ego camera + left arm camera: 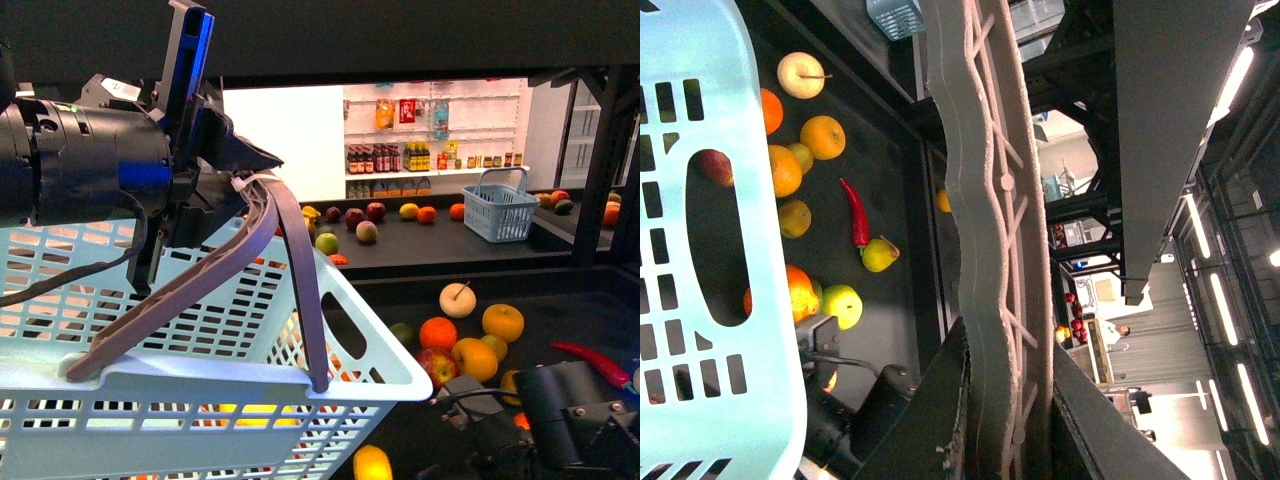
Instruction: Pick lemon from shelf
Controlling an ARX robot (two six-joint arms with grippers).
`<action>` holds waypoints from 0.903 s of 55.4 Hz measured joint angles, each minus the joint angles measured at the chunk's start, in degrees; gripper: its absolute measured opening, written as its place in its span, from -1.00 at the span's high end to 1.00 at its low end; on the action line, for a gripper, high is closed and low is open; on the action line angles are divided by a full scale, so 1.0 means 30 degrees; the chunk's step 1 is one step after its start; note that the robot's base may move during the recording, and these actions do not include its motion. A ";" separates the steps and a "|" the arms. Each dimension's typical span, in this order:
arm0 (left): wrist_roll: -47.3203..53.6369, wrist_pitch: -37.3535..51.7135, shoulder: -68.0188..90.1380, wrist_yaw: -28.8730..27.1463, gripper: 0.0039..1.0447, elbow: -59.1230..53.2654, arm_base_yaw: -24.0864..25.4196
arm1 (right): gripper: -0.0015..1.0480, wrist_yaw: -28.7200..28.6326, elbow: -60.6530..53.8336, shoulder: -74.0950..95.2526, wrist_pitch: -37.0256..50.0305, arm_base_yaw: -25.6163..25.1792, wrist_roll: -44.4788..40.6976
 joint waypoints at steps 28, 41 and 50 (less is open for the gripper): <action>0.0000 0.0000 0.0000 0.0007 0.77 0.0000 0.0000 | -0.86 0.1756 0.6273 0.4838 -0.1588 0.2324 -0.0823; 0.0000 0.0000 0.0000 0.0000 0.77 0.0000 0.0000 | -0.86 0.3016 1.0003 0.6958 -0.2987 0.2761 -0.1005; 0.0000 0.0000 0.0000 0.0000 0.77 0.0000 0.0000 | -0.86 0.3898 1.2779 0.8429 -0.3861 0.2783 -0.1413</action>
